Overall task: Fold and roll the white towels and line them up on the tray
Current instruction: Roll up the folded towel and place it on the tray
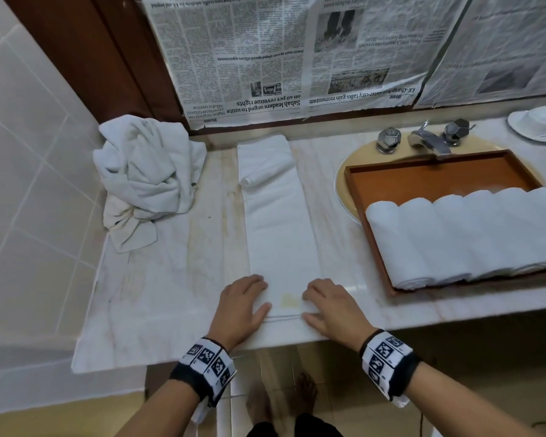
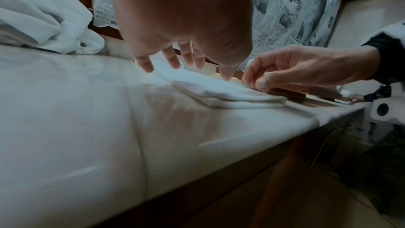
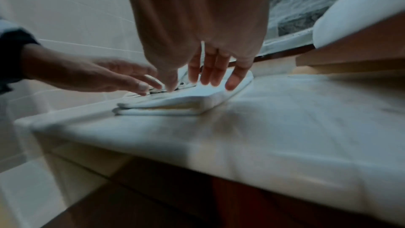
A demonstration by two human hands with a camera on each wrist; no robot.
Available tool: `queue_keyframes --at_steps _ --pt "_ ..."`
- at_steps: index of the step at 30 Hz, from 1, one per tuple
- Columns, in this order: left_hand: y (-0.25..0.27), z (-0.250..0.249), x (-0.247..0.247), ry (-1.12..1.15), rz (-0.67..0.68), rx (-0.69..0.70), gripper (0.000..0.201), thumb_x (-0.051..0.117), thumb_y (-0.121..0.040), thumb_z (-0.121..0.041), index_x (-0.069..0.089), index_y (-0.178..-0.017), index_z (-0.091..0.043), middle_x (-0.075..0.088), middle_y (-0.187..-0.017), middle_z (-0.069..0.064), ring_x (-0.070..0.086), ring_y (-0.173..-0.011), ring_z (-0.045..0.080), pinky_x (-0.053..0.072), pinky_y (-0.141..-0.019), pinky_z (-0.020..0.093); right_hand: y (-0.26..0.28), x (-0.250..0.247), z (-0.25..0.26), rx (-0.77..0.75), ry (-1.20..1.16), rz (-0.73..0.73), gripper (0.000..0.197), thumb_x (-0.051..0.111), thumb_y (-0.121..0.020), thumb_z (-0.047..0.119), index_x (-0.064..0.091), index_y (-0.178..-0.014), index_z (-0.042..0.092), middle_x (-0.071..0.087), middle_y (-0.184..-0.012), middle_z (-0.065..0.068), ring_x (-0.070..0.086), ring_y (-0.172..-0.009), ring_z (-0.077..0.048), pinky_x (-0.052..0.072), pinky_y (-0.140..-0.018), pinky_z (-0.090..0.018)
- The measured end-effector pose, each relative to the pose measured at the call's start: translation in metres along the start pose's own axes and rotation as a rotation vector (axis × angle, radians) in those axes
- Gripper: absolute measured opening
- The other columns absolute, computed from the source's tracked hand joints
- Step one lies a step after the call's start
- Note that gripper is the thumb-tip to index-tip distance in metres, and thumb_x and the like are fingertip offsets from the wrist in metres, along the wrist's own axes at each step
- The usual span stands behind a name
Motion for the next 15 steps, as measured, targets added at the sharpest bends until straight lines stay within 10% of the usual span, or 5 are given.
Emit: queue_keyframes --at_steps 11,15 --pt "0.008 -0.03 0.012 -0.129 0.033 0.054 0.055 0.059 -0.078 -0.063 0.061 -0.121 -0.028 0.059 -0.126 -0.009 0.05 -0.114 0.016 0.044 -0.09 0.041 -0.01 0.011 0.009 -0.057 0.293 -0.045 0.014 0.069 -0.066 0.01 0.063 -0.079 0.009 0.062 -0.082 -0.009 0.058 -0.072 -0.028 0.045 -0.052 -0.035" --pt "-0.001 -0.042 0.013 -0.237 0.008 0.007 0.031 0.068 -0.078 -0.034 0.063 -0.106 -0.024 0.063 -0.103 -0.004 0.06 -0.089 0.024 0.046 -0.072 0.039 -0.015 0.002 0.012 -0.02 0.272 -0.026 0.012 0.05 -0.074 0.013 0.061 -0.079 0.009 0.059 -0.074 -0.008 0.056 -0.065 -0.027 0.044 -0.047 -0.035"
Point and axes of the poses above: each hand's wrist, its own y-axis away from the middle knuckle, its own x-axis out of the palm, z = x × y, the point moved 3 cm from there along -y, towards the middle knuckle
